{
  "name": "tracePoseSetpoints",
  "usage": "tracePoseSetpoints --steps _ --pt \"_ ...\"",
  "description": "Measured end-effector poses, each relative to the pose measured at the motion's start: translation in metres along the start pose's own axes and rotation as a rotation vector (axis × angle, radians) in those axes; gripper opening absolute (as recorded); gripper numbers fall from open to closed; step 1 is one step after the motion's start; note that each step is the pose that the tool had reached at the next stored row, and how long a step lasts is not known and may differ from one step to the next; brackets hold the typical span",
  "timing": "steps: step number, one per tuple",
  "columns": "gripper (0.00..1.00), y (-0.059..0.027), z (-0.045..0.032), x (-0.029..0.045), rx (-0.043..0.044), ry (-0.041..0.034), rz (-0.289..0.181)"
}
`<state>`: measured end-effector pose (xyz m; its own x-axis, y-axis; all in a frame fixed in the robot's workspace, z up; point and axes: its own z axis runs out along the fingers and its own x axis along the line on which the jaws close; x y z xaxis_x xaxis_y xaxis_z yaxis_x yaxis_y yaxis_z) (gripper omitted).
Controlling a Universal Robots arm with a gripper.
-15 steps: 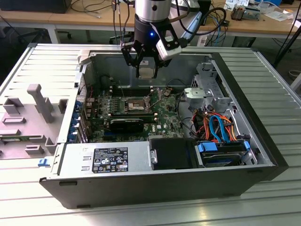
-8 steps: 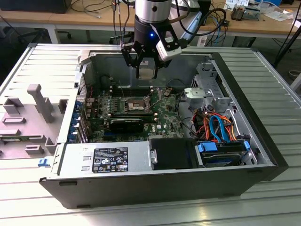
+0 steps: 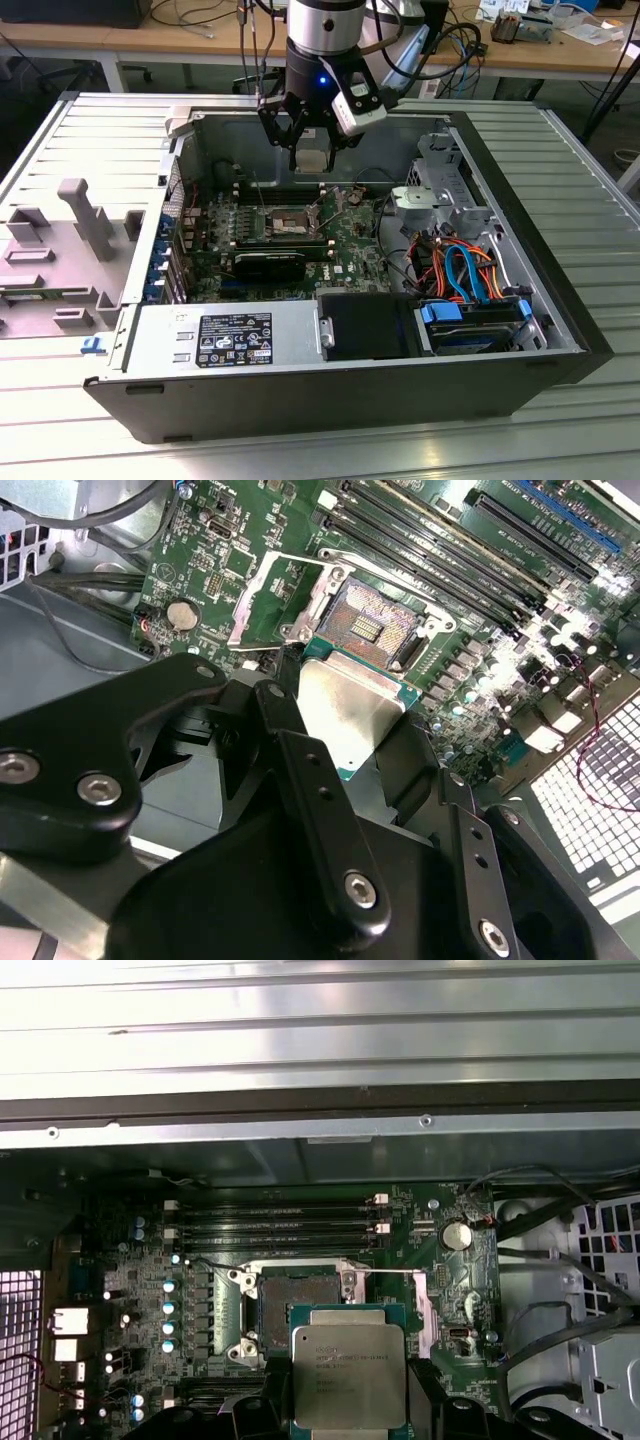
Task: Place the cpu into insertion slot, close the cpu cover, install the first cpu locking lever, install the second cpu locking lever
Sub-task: 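Place the cpu into insertion slot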
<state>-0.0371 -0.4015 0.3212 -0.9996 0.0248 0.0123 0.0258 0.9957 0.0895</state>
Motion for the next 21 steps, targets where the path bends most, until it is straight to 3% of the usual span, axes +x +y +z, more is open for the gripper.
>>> tracePoseSetpoints --steps 21 --pt "0.55 -0.0065 0.0036 0.0024 0.0001 0.0 0.0"
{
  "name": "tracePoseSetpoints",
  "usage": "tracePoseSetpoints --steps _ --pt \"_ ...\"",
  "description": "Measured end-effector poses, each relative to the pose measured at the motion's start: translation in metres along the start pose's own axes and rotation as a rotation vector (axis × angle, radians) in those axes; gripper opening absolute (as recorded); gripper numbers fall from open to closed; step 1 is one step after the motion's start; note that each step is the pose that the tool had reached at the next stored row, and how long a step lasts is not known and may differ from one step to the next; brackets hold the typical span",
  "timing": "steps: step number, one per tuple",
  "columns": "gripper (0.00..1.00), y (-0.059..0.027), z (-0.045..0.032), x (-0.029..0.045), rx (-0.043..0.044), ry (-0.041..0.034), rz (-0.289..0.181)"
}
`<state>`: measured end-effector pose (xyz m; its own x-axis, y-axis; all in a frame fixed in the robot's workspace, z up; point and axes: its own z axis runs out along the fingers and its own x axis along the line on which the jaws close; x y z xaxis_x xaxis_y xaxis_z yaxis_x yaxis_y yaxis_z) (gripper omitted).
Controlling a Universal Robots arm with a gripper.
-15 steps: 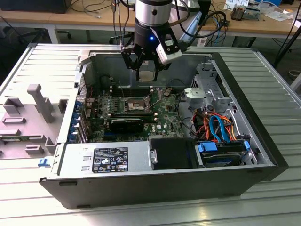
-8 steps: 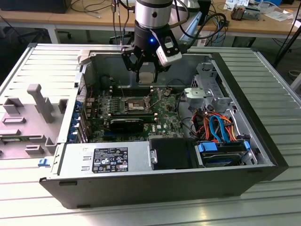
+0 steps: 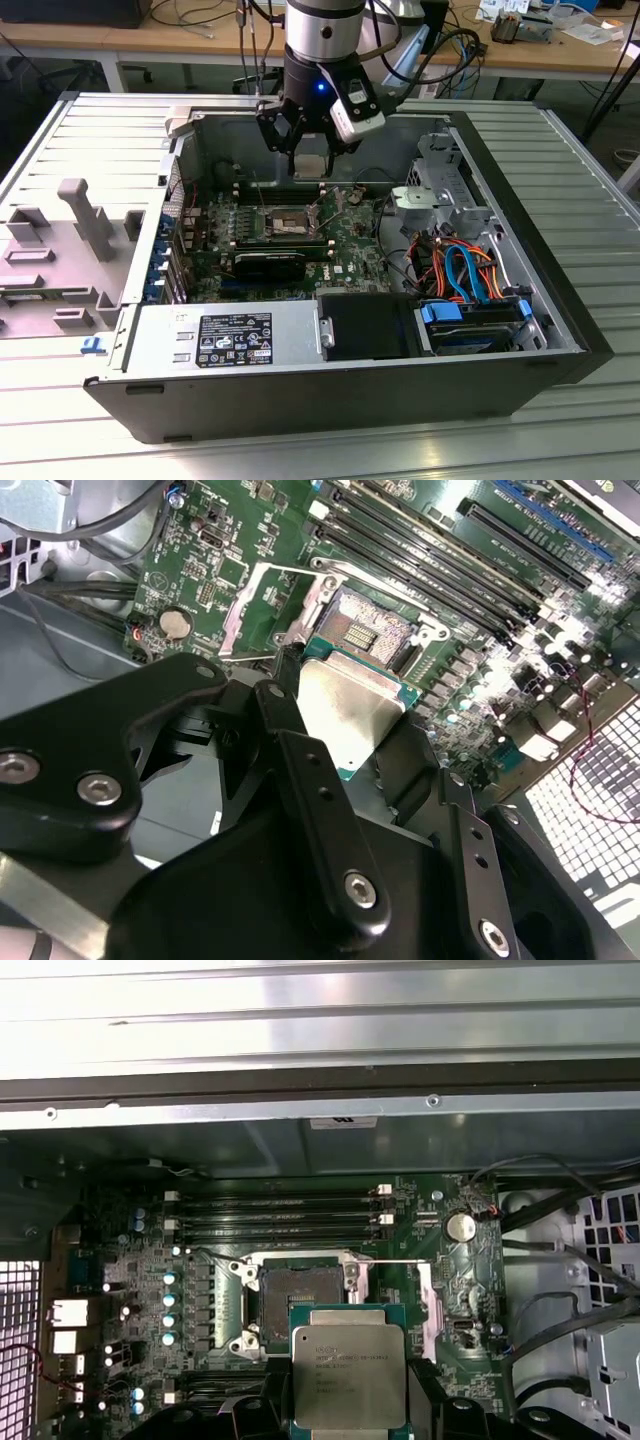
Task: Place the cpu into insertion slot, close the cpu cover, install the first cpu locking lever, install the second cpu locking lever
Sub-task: 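Place the cpu into insertion slot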
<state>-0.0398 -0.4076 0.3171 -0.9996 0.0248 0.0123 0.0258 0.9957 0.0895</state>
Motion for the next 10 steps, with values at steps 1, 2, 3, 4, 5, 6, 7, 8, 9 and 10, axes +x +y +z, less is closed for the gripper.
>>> tracePoseSetpoints --steps 1,2,3,4,5,6,7,8,9,10 --pt "0.55 -0.0001 0.0001 0.0003 0.0 0.0001 0.0" --pt "0.55 -0.0003 0.0001 0.0004 0.0 0.0001 0.0" --pt "0.55 -0.0003 0.0001 0.0004 0.0002 0.0001 0.0" --pt "0.55 -0.0003 0.0001 0.0005 0.0001 0.0001 0.0" --pt "0.55 -0.0003 0.0002 0.0005 0.0 0.0001 0.0" --pt "0.55 -0.0003 0.0002 0.0005 0.0 0.0001 0.0" --pt "0.55 -0.0003 0.0002 0.0005 0.0001 0.0001 0.0" --pt "0.55 -0.0003 0.0002 0.0005 0.0001 0.0001 0.0" --pt "0.55 -0.0003 0.0002 0.0005 0.0001 0.0001 0.0" --pt "0.55 -0.0003 0.0002 0.0005 0.0001 0.0001 0.0"
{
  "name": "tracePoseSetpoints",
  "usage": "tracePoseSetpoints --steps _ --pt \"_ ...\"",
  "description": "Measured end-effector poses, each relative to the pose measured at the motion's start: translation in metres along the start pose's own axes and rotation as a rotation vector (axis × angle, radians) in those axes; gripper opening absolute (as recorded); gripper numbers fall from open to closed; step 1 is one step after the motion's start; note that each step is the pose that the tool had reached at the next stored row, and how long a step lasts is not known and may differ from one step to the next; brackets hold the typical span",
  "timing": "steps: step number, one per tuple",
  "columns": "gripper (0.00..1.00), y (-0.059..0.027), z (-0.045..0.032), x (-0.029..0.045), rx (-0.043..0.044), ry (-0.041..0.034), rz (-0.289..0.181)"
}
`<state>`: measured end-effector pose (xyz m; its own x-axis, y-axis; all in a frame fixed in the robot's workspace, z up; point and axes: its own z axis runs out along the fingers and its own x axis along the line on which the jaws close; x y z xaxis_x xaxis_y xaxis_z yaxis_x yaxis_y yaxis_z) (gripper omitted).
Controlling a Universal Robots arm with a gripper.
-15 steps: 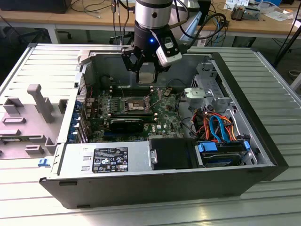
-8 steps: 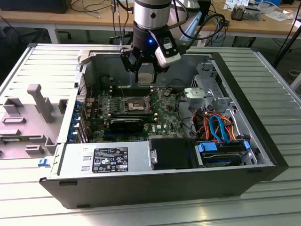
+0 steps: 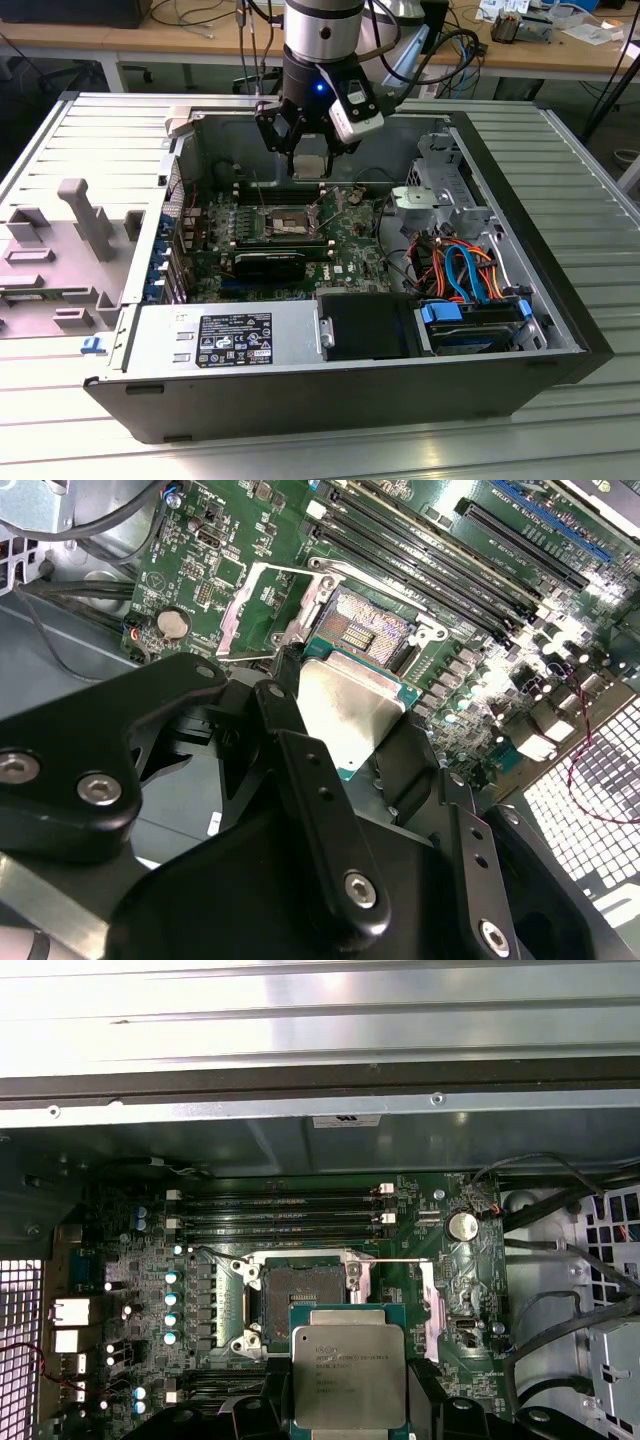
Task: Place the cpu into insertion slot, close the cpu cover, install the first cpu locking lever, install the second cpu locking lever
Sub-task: 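Place the cpu into insertion slot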
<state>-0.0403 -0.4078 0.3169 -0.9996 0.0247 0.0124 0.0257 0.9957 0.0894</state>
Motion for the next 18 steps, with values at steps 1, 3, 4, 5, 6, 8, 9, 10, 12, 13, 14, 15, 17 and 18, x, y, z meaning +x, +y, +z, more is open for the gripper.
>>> tracePoseSetpoints --steps 1,3,4,5,6,8,9,10,12,13,14,15,17,18 --pt "0.55 0.0 0.0 0.0 0.0 0.0 0.0" --pt "0.55 0.0 0.0 0.0 -0.0001 -0.0005 0.005" --pt "0.55 0.0 0.0001 0.0 -0.0002 -0.0009 0.009" --pt "0.55 0.0 0.0001 0.0 -0.0003 -0.0012 0.014" --pt "0.55 0.0 0.0001 0.0 -0.0003 -0.0015 0.016" --pt "0.55 0.0 0.0002 0.0 -0.0003 -0.002 0.022" --pt "0.55 0.0 0.0002 0.0 -0.0004 -0.0023 0.025" --pt "0.55 0.0 0.0002 0.0 -0.0004 -0.0025 0.028" --pt "0.55 0.0 0.0003 0.0 -0.0004 -0.003 0.033" --pt "0.55 0.0 0.0003 0.0 -0.0004 -0.0034 0.038" --pt "0.55 0.0 0.0003 0.0 -0.0006 -0.0038 0.041" --pt "0.55 0.0 0.0003 0.0 -0.0006 -0.004 0.044" --pt "0.55 0.0 0.0004 0.0 -0.0008 -0.0046 0.05" --pt "0.55 0.0 0.0004 0.0 -0.0008 -0.0048 0.053"
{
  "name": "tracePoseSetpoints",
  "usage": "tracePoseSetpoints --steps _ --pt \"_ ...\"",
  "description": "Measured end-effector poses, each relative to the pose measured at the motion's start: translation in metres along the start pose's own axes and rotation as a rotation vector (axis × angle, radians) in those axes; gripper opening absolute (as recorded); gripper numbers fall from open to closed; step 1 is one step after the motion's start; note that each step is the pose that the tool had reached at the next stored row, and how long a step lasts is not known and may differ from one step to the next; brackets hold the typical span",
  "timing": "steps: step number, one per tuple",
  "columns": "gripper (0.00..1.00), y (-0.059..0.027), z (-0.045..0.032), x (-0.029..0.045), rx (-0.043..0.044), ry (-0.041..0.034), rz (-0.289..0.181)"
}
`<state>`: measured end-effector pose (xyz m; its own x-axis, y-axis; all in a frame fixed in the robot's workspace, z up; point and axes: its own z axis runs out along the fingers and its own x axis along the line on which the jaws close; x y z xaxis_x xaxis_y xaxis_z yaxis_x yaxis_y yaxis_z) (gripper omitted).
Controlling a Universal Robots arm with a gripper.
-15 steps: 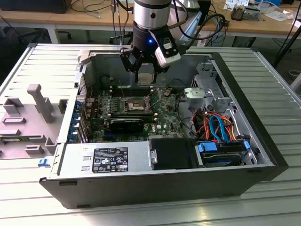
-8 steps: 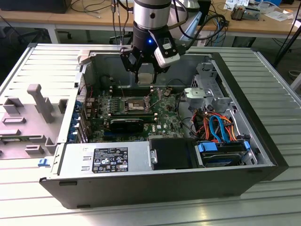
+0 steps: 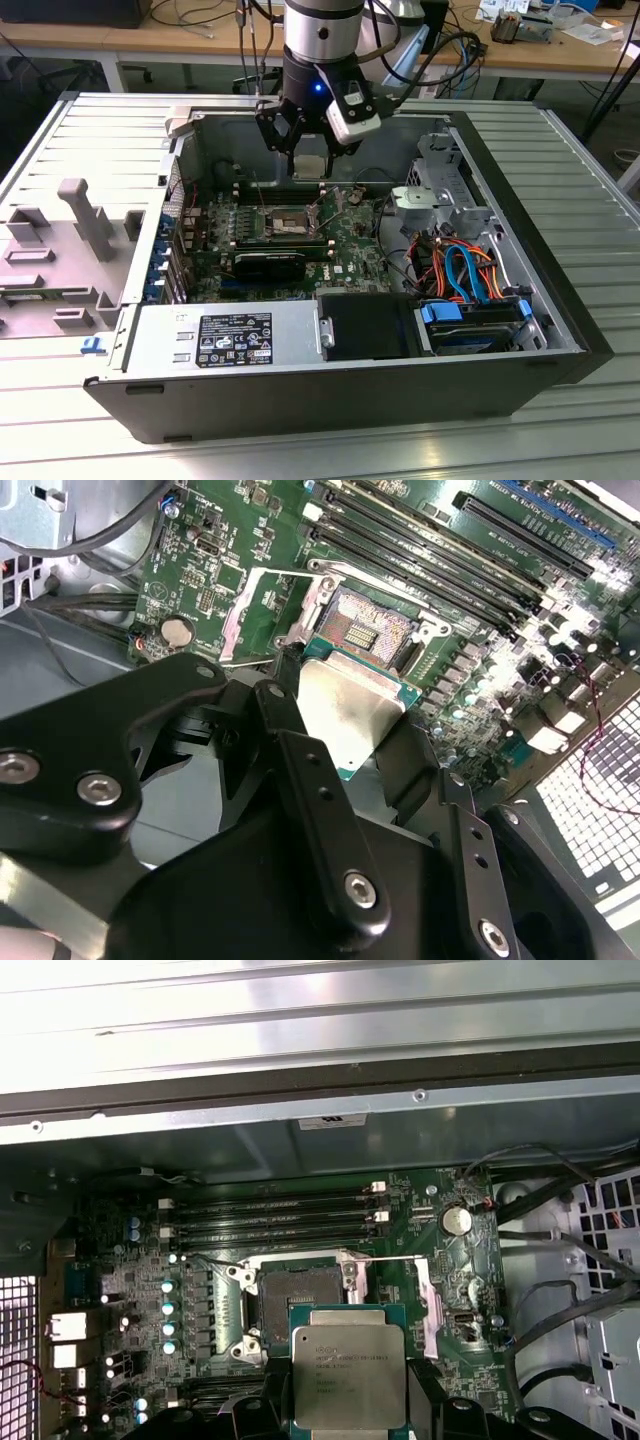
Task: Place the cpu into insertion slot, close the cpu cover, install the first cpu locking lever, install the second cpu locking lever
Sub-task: 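Place the cpu into insertion slot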
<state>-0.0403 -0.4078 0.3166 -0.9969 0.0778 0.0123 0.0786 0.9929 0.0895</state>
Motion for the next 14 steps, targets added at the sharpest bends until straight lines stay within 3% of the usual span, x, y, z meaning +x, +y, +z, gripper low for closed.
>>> tracePoseSetpoints --steps 14 --pt "0.55 0.0 0.0002 0.0 -0.0004 -0.0034 0.038"
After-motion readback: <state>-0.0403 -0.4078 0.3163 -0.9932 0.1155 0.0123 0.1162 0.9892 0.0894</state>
